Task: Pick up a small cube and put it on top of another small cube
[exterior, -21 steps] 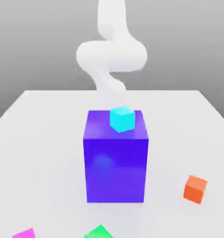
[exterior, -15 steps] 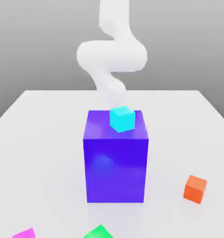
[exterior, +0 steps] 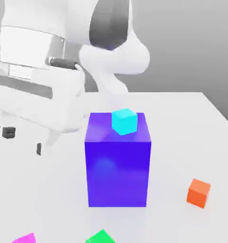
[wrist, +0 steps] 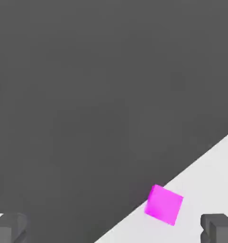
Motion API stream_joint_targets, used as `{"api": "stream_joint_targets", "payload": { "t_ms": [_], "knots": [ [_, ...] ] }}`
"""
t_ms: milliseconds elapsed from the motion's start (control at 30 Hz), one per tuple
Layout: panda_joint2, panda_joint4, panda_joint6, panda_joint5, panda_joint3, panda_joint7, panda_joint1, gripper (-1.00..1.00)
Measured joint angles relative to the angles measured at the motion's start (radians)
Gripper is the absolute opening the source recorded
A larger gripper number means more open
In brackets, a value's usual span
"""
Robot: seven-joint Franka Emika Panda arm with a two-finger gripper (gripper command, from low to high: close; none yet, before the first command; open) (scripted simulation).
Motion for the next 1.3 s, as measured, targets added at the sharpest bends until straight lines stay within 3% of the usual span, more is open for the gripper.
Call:
{"api": "stream_joint_targets", "payload": {
  "t_ms": [333,467,500,733,867,1033,1167,1200,1300],
  "knots": [
    [0.349,0.038,0.093,0.116,-0.027,0.116,-0.059,0.0],
    [0.493,0.068,0.191,0.13,-0.026,0.124,-0.067,0.0],
    [0.518,0.073,0.209,0.129,-0.026,0.125,-0.068,-1.0],
    [0.519,0.073,0.211,0.13,-0.026,0.125,-0.068,-1.0],
    [0.395,0.043,0.117,0.132,-0.023,0.125,-0.064,-1.0],
    [0.234,-0.067,0.066,0.097,0.064,0.193,0.063,-1.0],
    [0.304,-0.09,0.156,0.058,0.073,0.236,0.121,-1.0],
    [0.325,-0.09,0.177,0.053,0.071,0.24,0.126,1.0],
    [0.325,-0.09,0.177,0.053,0.071,0.24,0.126,1.0]
  ]
}}
